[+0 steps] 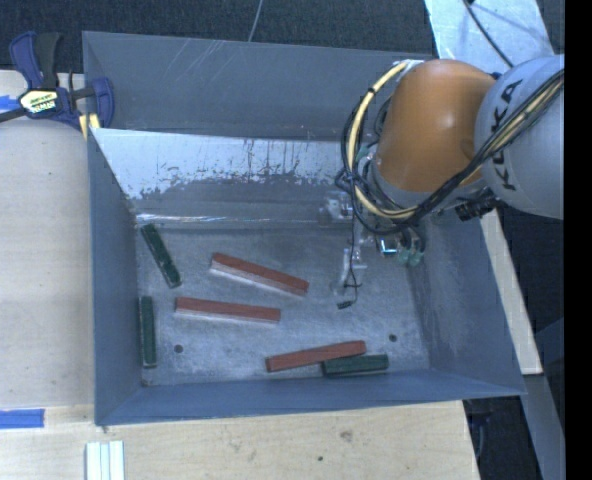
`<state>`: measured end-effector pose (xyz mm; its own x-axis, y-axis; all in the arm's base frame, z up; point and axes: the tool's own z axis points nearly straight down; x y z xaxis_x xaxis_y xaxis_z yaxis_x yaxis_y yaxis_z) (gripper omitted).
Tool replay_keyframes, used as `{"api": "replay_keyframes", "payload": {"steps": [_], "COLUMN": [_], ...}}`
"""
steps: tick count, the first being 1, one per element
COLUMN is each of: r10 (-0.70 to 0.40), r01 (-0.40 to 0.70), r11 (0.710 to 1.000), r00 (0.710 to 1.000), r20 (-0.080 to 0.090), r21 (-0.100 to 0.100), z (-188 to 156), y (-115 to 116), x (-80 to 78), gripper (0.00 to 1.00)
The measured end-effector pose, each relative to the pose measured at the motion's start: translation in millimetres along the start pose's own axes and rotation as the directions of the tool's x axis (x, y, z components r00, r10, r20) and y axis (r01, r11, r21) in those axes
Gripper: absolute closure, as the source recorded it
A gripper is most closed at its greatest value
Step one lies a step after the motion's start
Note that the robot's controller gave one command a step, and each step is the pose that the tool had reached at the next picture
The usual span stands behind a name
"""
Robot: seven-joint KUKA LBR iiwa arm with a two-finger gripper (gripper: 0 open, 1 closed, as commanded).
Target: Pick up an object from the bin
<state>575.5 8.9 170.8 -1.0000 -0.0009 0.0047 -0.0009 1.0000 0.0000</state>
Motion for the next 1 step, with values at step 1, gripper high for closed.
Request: {"api": "replay_keyframes", "payload": {"steps": [1], "r10": [0.002], "r01": [-0.002], "r11": [1.0], "r00": [1.0], "r20": [0.012], "r21": [0.0], "z": [-1.6], "y": [1.4], "x": [-1.4], "gripper": [0.0]}}
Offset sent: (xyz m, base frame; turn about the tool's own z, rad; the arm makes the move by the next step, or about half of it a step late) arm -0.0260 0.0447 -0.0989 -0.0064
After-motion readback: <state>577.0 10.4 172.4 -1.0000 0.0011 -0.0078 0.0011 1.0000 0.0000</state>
